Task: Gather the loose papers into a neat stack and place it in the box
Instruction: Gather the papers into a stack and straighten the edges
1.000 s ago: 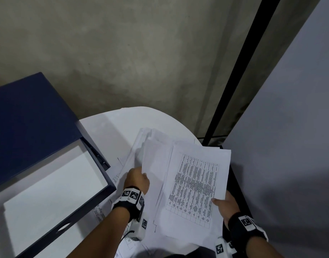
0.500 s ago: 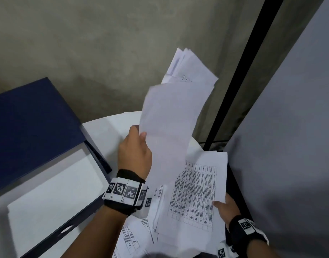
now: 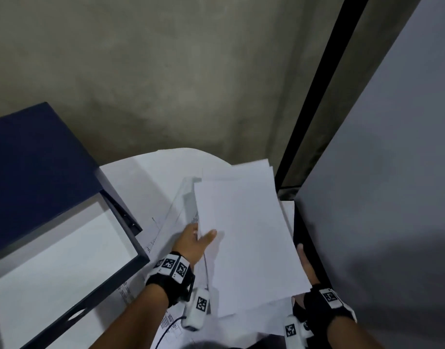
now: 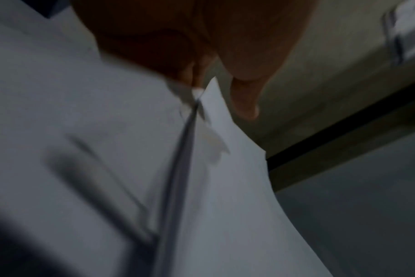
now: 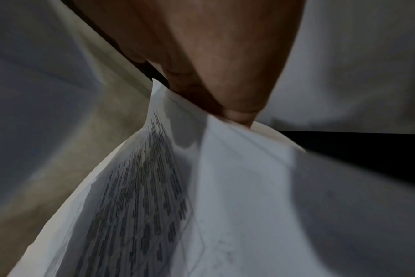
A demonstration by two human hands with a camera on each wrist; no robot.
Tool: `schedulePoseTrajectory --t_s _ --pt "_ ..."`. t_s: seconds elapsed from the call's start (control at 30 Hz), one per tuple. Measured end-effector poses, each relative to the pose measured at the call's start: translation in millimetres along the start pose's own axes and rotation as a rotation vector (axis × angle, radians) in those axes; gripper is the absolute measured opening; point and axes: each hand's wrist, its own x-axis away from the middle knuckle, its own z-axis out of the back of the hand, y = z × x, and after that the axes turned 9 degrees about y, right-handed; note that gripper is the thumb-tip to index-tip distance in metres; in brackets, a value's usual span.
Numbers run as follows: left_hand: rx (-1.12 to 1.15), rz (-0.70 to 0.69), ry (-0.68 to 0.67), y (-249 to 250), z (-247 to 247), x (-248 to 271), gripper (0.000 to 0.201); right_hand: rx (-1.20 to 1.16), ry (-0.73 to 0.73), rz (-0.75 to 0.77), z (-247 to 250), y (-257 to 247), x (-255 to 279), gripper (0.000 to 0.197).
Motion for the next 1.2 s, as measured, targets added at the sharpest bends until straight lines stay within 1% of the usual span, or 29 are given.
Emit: schedulePoseTrajectory --t_s 0.03,0.07,0.1,0.17,0.23,0.3,0.33,0.37,0.43,0.47,0.5,0.57,0.6,0.63,0.7,0.73,0.77,0.83,0.87,0.93,1.03,1.13,1.2 --pt "-0.028 0.059 -0.081 -12 -5 -3 0.053 0.009 0.043 -0.009 -3 1 0 0.066" --pt "-0.058 0.092 -0.139 -23 -11 -5 0.054 0.008 0.057 0.002 -3 2 -4 0.065" --pt "-0.121 0.085 -0.172 -32 -15 -5 0.053 0.029 0.105 0.029 -4 2 -5 0.064" --pt "-0.261 0.001 -0.17 -41 -19 -3 0.052 0.124 0.12 0.052 3 5 -15 0.073" --pt "-0.301 -0.047 -0.155 -45 -20 -3 0.056 0.253 0.082 0.112 6 10 -22 0.078" --pt "-0.291 -0.083 -0.174 -45 -20 -4 0.061 0.404 0.079 0.196 0 5 -9 0.063" --pt "-0.287 -0.109 -0.182 -46 -21 -6 0.061 0.443 0.079 0.243 3 6 -10 0.056" --pt "-0.288 -0.113 -0.194 -42 -20 -5 0.058 0.466 0.105 0.268 2 1 -6 0.054" --pt "-0.223 -0.113 -0.181 -37 -19 -7 0.045 0.453 0.123 0.322 -1 -9 4 0.053" --pt "-0.143 -0.122 -0.156 -34 -19 -9 0.04 0.414 0.115 0.357 1 -12 4 0.052" --pt "-0.044 -0.097 -0.126 -29 -17 -9 0.042 0.395 0.112 0.378 0 -19 10 0.05" --pt "0.156 -0.053 -0.047 -18 -14 -11 0.064 0.338 0.078 0.43 -1 -34 18 0.047" --pt "0.241 -0.043 -0.019 -12 -12 -12 0.067 0.316 0.048 0.464 -2 -42 22 0.046" --pt "0.303 -0.052 0.008 -1 -11 -11 0.061 0.315 0.03 0.497 -5 -52 28 0.044" --pt "0.381 -0.154 0.048 20 -8 -7 0.044 0.322 -0.007 0.572 -14 -68 37 0.043" --pt "0.434 -0.22 0.077 31 -6 -4 0.041 0.325 -0.023 0.615 -19 -75 41 0.042" --pt "0.482 -0.257 0.117 42 -3 -1 0.04 0.324 -0.031 0.655 -25 -82 45 0.041" --pt "0.573 -0.294 0.176 58 4 5 0.037 0.314 -0.032 0.705 -35 -90 50 0.042" --pt "0.609 -0.308 0.183 63 7 7 0.036 0.312 -0.026 0.724 -38 -92 51 0.041" --pt "0.629 -0.329 0.189 69 12 11 0.034 0.324 -0.021 0.734 -46 -92 51 0.038" --pt "0.582 -0.33 0.197 61 14 12 0.028 0.378 -0.002 0.735 -53 -82 45 0.032" --pt "0.524 -0.281 0.167 52 12 12 0.037 0.381 0.057 0.723 -58 -70 41 0.027" --pt "0.463 -0.282 0.142 46 10 12 0.042 0.388 0.094 0.713 -60 -66 39 0.025"
